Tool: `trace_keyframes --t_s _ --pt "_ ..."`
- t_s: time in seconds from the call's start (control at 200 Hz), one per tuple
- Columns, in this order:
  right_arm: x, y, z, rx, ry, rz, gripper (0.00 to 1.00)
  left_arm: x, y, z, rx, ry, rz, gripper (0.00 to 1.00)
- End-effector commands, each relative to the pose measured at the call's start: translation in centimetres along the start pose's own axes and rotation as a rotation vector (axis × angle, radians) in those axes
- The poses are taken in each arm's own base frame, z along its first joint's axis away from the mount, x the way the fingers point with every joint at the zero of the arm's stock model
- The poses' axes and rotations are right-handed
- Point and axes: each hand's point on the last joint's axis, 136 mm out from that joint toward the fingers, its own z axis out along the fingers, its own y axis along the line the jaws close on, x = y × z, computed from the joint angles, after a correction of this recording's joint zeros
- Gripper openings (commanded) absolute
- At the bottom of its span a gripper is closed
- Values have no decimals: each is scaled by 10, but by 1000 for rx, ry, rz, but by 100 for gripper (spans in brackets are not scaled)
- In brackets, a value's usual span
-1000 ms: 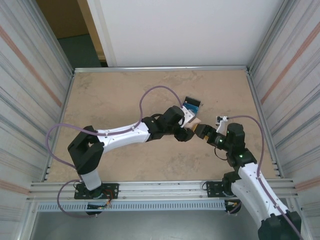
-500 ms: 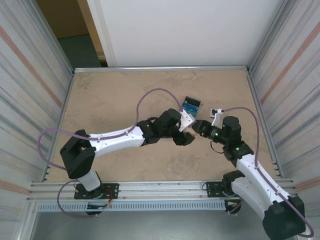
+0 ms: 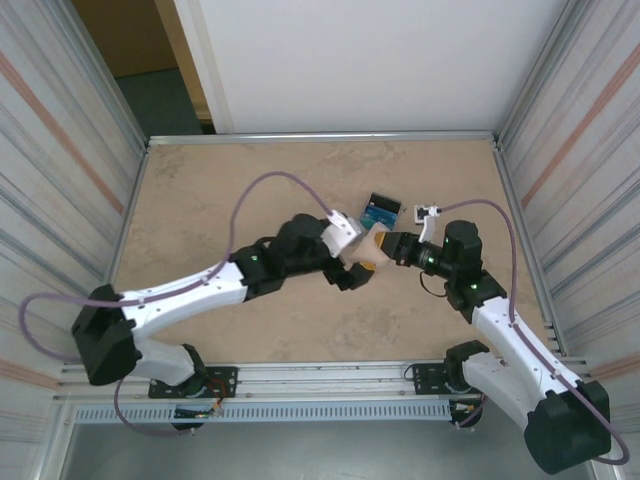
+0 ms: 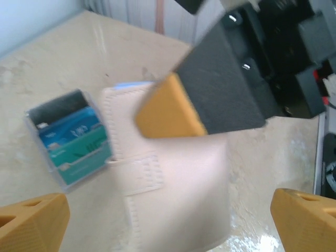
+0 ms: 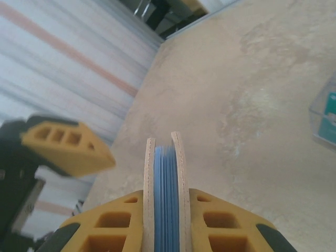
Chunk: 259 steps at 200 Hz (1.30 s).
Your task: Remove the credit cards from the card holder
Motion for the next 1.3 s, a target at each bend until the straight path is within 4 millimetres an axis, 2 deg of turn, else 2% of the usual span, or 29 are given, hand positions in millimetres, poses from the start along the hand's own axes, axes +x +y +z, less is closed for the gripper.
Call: trace_keyframes --t_s 0.0,0.15,0.301,0.416,0.446,0.707,0.917,1.218,1.293 --pt "-16 44 -4 -171 17 -187 0 -9 11 -24 81 -64 -93 98" --pt "-21 67 -6 -269 58 -272 0 -14 11 -49 263 -128 -167 93" --pt "-21 89 -7 -383 104 -333 0 -10 -7 -59 391 -112 -105 92" --pt "-22 102 -8 -435 128 -372 0 -10 -13 -58 437 -102 -93 94" --pt "-20 98 -2 -434 150 -358 0 -10 -14 -58 447 -103 -91 94" --pt "-16 110 8 -495 196 -392 0 -8 -15 -45 483 -103 -91 94" --pt "-18 114 13 -505 198 -409 0 -7 -17 -36 526 -92 -100 75" --pt "-17 110 18 -503 210 -405 0 -5 -12 -33 491 -95 -105 27" --pt "-16 107 21 -499 218 -396 5 -7 -8 -32 470 -100 -104 17"
